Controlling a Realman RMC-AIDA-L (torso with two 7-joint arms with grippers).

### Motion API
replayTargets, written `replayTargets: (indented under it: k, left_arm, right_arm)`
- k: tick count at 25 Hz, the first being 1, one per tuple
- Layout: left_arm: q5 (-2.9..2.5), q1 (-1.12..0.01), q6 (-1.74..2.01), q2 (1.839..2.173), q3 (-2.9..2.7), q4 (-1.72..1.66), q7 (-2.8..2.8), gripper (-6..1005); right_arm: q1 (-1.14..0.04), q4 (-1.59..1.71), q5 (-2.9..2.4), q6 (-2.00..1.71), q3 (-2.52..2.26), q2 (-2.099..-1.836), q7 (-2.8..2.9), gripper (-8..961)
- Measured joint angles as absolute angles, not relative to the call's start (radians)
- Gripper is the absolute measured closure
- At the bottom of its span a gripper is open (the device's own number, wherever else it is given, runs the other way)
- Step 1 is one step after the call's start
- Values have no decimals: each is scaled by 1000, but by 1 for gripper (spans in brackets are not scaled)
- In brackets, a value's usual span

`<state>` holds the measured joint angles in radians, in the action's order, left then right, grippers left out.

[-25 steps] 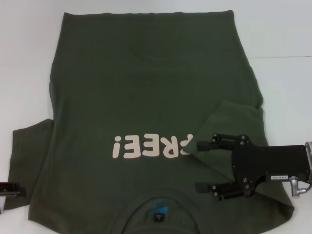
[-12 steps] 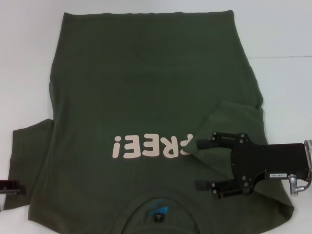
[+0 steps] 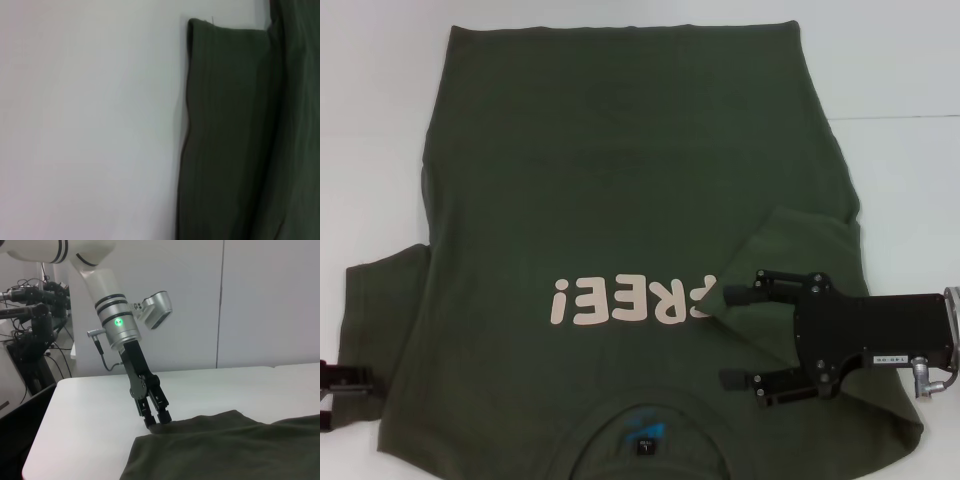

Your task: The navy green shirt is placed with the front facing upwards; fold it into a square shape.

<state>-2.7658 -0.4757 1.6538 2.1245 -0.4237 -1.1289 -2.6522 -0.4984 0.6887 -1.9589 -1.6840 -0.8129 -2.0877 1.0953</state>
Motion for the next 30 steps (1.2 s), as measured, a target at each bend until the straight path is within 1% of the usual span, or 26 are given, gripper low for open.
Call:
replayTargets:
  k: [21, 27, 30]
  left_arm:
    - [-2771, -507, 1610, 2125, -457, -1086, -2652, 113]
    - [-2782, -508, 1602, 2132, -511, -1090, -2653, 252]
    - [-2788, -509, 1602, 2132, -513, -1093, -2654, 402]
  right_arm:
    - [-490, 689, -1959, -1683, -813, -2088, 1093, 59]
    - [-489, 689, -1959, -1683, -813, -2088, 1095, 61]
    - [-489, 689, -1959, -1683, -813, -2088, 1095, 62]
